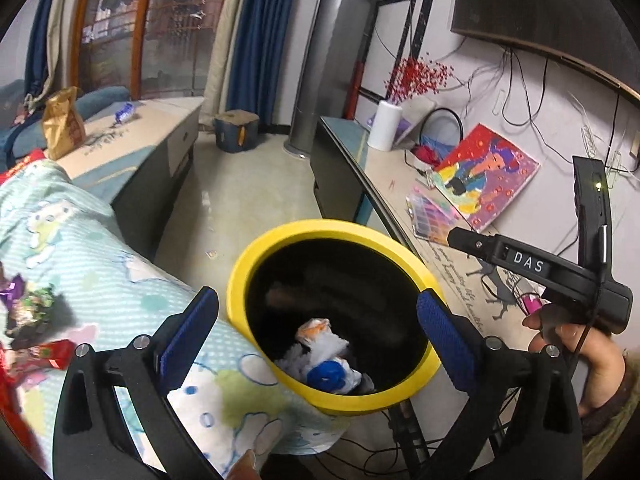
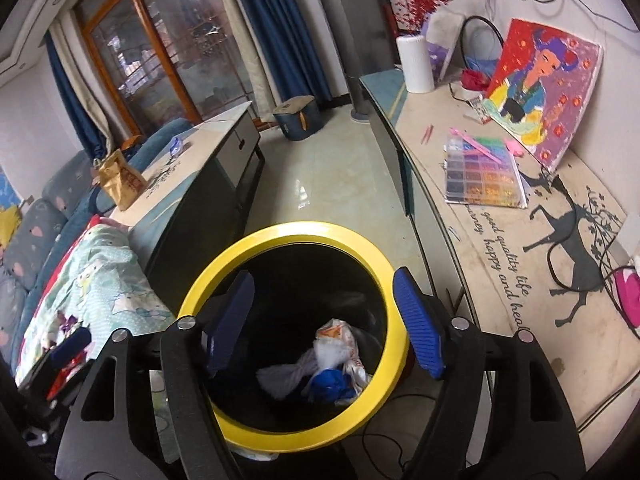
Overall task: Collect trash
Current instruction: 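Move both tools back toward the remaining trash on the bed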
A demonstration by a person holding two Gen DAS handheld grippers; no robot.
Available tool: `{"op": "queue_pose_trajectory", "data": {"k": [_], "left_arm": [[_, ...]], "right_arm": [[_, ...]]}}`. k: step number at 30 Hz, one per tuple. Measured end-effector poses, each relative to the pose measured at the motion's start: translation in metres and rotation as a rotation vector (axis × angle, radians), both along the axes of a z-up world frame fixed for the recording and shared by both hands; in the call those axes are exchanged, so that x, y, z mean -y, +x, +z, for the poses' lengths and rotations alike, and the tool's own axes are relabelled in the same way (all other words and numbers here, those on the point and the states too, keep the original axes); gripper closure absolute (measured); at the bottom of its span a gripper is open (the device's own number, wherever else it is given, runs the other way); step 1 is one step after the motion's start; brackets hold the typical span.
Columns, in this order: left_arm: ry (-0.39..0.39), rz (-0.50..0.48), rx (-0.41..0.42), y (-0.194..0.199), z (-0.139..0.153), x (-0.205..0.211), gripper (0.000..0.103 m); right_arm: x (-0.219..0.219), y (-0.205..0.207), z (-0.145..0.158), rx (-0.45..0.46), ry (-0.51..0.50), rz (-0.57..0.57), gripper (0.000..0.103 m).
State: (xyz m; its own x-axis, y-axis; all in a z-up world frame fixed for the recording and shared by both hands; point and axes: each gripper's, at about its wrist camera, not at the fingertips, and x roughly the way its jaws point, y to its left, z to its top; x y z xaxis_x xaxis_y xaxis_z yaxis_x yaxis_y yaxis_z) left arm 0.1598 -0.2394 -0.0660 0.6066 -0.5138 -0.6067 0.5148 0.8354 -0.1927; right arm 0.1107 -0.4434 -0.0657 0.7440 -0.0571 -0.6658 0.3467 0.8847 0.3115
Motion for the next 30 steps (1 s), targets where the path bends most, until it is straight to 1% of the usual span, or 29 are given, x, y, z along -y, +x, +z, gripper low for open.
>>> {"op": "queue_pose_trajectory", "data": {"k": [3, 6, 7, 13, 17, 22, 30], "left_arm": [[-0.026, 0.017, 0.002, -0.003, 0.008, -0.014, 0.006], [-0.026, 0.045, 0.022, -0.007, 0.016, -0.027, 0.006], [-0.025, 0.057, 0.035, -0.009, 0.02, -0.031, 0.006], [-0.044, 0.101, 0.07, -0.018, 0.036, -0.055, 0.006], [-0.054, 0.135, 0.094, -0.022, 0.045, -0.071, 0.006], [-0.066, 0.181, 0.106, -0.027, 0.049, -0.093, 0.006], [-0.077, 0.265, 0.137, -0.033, 0.059, -0.124, 0.006]], "right_arm": [[-0.007, -0.001, 0.007, 0.014, -0.001, 0.019, 0.035], [-0.015, 0.0, 0.014, 0.027, -0.003, 0.047, 0.032], [-0.019, -0.001, 0.018, 0.036, -0.001, 0.056, 0.029], [-0.041, -0.004, 0.035, 0.078, -0.014, 0.117, 0.024], [-0.055, -0.006, 0.043, 0.102, -0.019, 0.152, 0.023], [-0.07, -0.007, 0.049, 0.118, -0.019, 0.19, 0.023], [-0.097, -0.01, 0.054, 0.132, -0.015, 0.262, 0.021]]}}
